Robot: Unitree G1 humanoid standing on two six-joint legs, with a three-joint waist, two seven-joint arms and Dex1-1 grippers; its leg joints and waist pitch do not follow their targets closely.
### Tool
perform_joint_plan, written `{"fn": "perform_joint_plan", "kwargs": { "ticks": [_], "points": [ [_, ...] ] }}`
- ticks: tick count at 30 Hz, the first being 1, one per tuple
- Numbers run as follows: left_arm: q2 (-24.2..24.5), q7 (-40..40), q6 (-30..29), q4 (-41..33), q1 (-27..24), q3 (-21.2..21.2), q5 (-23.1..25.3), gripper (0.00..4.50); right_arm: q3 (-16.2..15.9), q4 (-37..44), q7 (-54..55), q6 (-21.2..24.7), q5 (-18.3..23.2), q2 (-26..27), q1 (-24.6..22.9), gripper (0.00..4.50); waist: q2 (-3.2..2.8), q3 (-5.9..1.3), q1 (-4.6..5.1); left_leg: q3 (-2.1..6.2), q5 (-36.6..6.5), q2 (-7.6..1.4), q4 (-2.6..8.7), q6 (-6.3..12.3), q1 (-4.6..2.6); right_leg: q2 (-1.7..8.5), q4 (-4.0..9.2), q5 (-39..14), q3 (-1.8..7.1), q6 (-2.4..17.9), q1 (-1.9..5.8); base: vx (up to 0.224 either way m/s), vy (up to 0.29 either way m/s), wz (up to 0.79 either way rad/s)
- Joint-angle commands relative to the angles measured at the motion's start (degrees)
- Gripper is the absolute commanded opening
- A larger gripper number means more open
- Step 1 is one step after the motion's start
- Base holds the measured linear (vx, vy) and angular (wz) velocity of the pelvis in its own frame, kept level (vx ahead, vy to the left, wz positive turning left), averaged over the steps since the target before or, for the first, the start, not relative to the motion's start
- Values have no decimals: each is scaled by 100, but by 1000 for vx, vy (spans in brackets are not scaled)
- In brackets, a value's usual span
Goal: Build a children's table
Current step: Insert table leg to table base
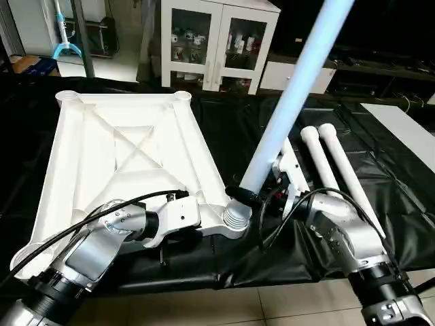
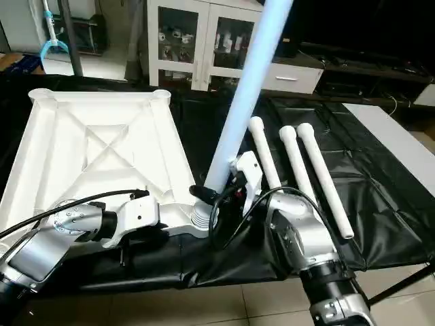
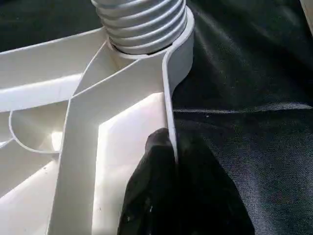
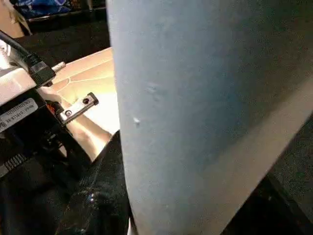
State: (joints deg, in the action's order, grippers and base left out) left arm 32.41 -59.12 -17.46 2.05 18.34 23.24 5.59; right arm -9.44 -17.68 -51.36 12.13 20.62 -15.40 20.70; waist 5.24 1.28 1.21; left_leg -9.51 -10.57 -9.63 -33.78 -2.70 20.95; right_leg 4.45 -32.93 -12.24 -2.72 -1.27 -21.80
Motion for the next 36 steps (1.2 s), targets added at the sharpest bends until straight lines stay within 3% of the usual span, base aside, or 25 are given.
{"fn": "perform_joint_plan", "kwargs": {
  "ticks": [1,4,6,8,9,10,11,12,13,14,15,16,17,18,19,20,21,22,23,25,27,29,32,34,36],
  "points": [
    [-45,-74,140,11,-50,49,-84,0,113,-686,532,247,-579,-233,-336,182,-101,-6,106,319,-4475,-342,586,-548,-230,378,661,-4021,100,256,-210,0,0,0],
    [-202,127,23,-60,-16,-82,-167,0,308,-952,1208,174,-662,-39,-279,182,-117,1,144,346,-4686,-342,643,-605,-226,359,659,-3939,26,254,-166,0,0,0],
    [-246,161,-31,-103,-10,-105,-195,0,315,-1039,1397,146,-732,-9,-266,182,-174,10,178,359,-4966,-371,762,-674,-203,311,601,-3523,-84,314,-67,0,0,0],
    [-291,200,-85,-140,3,-123,-214,0,318,-1138,1602,108,-812,24,-243,182,-220,21,137,290,-5306,-436,1086,-712,-19,181,255,-2631,-182,451,176,-26,14,-5],
    [-402,333,-212,-225,54,-157,-208,0,321,-1371,2106,6,-1007,98,-169,182,-241,63,-13,80,-5525,-492,1445,-729,211,38,-305,-1879,-234,533,376,-84,-17,9],
    [-448,403,-288,-239,83,-173,-190,0,347,-1437,2308,3,-1053,139,-138,182,-159,-3,-266,-210,-5024,-452,1530,-674,211,53,-565,-1624,-109,459,407,-62,-77,14],
    [-496,477,-368,-253,114,-189,-170,0,374,-1507,2520,-1,-1102,181,-106,182,29,-37,-183,-246,-4408,-393,1269,-649,-13,180,-279,-2498,82,328,151,-62,-77,14],
    [-624,667,-538,-258,188,-248,-140,0,407,-1639,2973,-28,-1229,257,-38,182,185,2,-169,-22,-2301,-103,-440,-381,-750,955,1037,-5767,369,82,-794,15,-103,-3],
    [-930,1041,-1001,-309,351,-384,-123,0,472,-1863,3927,-34,-1475,428,82,182,139,-60,-125,489,-460,6,-361,-114,130,1080,688,-5399,724,241,119,60,-14,-37],
    [-930,1041,-1001,-309,351,-384,-123,0,472,-1863,3927,-34,-1475,428,82,182,61,-49,-205,478,-399,-167,-36,-334,206,975,505,-4684,551,331,249,60,-14,-37],
    [-1030,1170,-1133,-315,413,-404,-80,0,504,-1951,4126,-12,-1481,491,119,182,-87,-125,-234,348,-901,-335,398,-717,-174,298,211,-2456,238,556,-70,0,0,0],
    [-1092,1254,-1209,-315,453,-415,-46,0,523,-2010,4242,2,-1476,532,143,182,-148,-103,-175,240,-1439,-393,474,-775,-324,143,69,-567,195,886,-129,-62,-15,29],
    [-1199,1390,-1307,-298,519,-435,3,0,537,-2140,4455,-7,-1490,581,203,182,-96,-101,-124,168,-1733,-371,508,-649,-268,146,96,-429,194,986,-75,-62,-15,29],
    [-1312,1579,-1359,-253,603,-451,97,0,549,-2288,4665,-69,-1511,628,283,182,-115,-43,-170,46,-2648,-339,510,-545,-347,159,271,-1498,247,991,-191,-64,-34,32],
    [-1413,1765,-1423,-211,689,-448,211,0,566,-2440,4951,-172,-1559,672,382,182,-109,-18,-141,36,-3327,-294,452,-558,-407,161,398,-2628,265,764,-313,-39,-22,22],
    [-1499,1988,-1431,-175,764,-432,350,0,580,-2564,5232,-319,-1610,713,474,182,-101,-59,-109,97,-3375,-306,476,-580,-314,223,418,-3001,260,516,-232,-39,-22,22],
    [-1564,2166,-1425,-131,799,-464,416,0,617,-2592,5346,-382,-1601,738,502,182,-104,-78,-101,126,-3293,-323,504,-596,-259,246,408,-2933,253,458,-175,0,0,0],
    [-1593,2239,-1424,-110,814,-482,441,0,641,-2596,5388,-410,-1586,756,511,182,-107,-111,-99,135,-2991,-339,545,-604,-175,267,393,-2513,255,437,-98,0,0,0],
    [-1623,2319,-1422,-88,831,-501,469,0,668,-2599,5435,-442,-1568,775,521,182,-125,-116,-103,131,-2844,-350,552,-607,-169,266,376,-2223,258,476,-99,0,0,0],
    [-1664,2778,-1143,119,927,-568,659,0,810,-2562,5522,-844,-1424,967,563,182,-104,-159,-81,59,-2048,-361,521,-546,-89,258,287,-1086,274,668,-46,0,0,0],
    [-1586,2827,-963,185,940,-573,685,0,856,-2434,5400,-1090,-1332,1065,543,182,-104,-149,-91,22,-1939,-348,504,-444,-62,248,284,-1133,280,723,-53,0,0,0],
    [-1515,2845,-740,239,936,-579,698,0,890,-2315,5295,-1224,-1260,1103,520,182,-102,-177,-86,22,-1763,-342,487,-418,-10,268,265,-1073,290,755,-4,0,0,0],
    [-1000,2228,319,336,766,-233,701,0,1089,-1847,4846,-1563,-770,1194,516,182,-134,-213,-124,-25,-1109,-323,425,-229,-6,261,178,-213,290,914,52,55,-36,-1],
    [-722,1965,832,536,714,-93,725,0,1244,-1409,4498,-1502,-386,1210,567,182,-190,-240,-145,-52,-431,-310,389,14,-20,231,64,825,296,1097,103,26,-18,0],
    [-591,1809,1093,743,722,-82,676,0,1350,-1126,4299,-1341,-99,1176,641,182,-178,-234,-140,-57,-280,-295,381,77,-3,203,38,1107,289,1190,124,0,0,0]
  ]
}}
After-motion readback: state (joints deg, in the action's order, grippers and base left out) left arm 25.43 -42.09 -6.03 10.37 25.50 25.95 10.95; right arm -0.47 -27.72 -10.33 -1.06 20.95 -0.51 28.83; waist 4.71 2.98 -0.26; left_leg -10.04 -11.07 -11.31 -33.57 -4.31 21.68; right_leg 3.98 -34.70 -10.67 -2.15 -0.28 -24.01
